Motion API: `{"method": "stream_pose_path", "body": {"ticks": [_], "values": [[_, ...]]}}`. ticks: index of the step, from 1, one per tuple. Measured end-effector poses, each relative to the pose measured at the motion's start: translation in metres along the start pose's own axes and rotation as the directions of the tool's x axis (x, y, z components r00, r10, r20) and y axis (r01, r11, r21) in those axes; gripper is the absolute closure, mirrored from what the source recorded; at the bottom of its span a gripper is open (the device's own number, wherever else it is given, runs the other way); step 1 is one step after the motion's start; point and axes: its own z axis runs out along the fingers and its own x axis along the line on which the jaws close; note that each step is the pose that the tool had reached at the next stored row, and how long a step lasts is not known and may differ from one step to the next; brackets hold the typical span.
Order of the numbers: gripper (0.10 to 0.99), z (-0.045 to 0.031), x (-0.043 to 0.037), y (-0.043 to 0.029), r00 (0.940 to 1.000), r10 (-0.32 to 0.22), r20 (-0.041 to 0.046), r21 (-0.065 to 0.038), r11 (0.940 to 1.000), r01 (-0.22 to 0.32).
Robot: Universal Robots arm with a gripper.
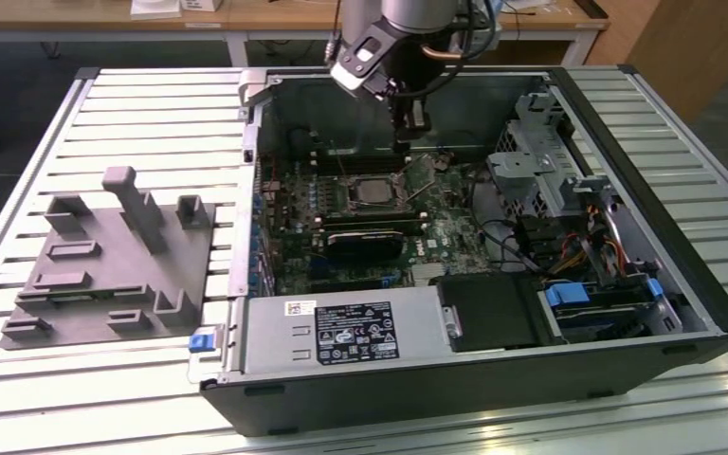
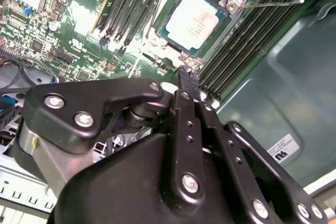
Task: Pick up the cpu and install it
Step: 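Close the cpu cover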
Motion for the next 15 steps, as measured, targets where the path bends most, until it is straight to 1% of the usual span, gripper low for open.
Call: {"method": "stream_pose_path", "body": {"ticks": [3, 6, 8, 15], "values": [[0.980, 0.0034, -0.0002, 0.0045, 1.0000, 0.000, 0.0000, 0.000, 1.0000, 0.000], [0.980, 0.0052, -0.0005, 0.0129, 1.0000, 0.000, -0.0001, 0.000, 1.0000, 0.000], [0.980, 0.0063, -0.0006, 0.0168, 1.0000, 0.000, -0.0001, 0.000, 1.0000, 0.000], [0.980, 0.0119, -0.0030, 0.0213, 1.0000, 0.000, -0.0001, 0.000, 1.0000, 0.000]]}}
